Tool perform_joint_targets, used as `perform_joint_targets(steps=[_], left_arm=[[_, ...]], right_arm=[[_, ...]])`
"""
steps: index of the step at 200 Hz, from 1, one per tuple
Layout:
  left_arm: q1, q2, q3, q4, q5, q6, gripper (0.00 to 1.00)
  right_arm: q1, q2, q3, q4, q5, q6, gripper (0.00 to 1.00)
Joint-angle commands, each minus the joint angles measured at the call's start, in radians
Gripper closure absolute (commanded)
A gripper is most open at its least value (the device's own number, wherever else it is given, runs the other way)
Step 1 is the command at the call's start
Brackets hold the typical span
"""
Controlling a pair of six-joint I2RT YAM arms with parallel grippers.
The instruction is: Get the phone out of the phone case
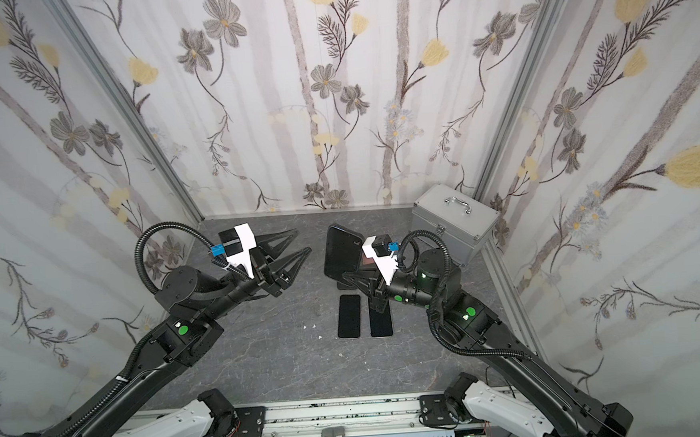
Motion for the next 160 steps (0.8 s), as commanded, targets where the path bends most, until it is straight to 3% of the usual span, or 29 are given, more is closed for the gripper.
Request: perform_joint_targets(steps=[1,60,160], left_arm=[[-0.022,0.009,0.025,-0.047,-0.026,0.115,0.53],[-0.102,0.047,0.066,-0.108,-0.090,0.215,0.63],[-0.110,0.064,0.081,-0.110,-0.108,0.223,0.64]], right_arm=[[0.020,-0.007,0.022,-0.032,0.105,-0.075,1.00],[0.089,0.004,0.049,-0.055,0.194,-0.105,1.00],[0.143,0.025,0.072,-0.061,0.195,-0.122,1.00]])
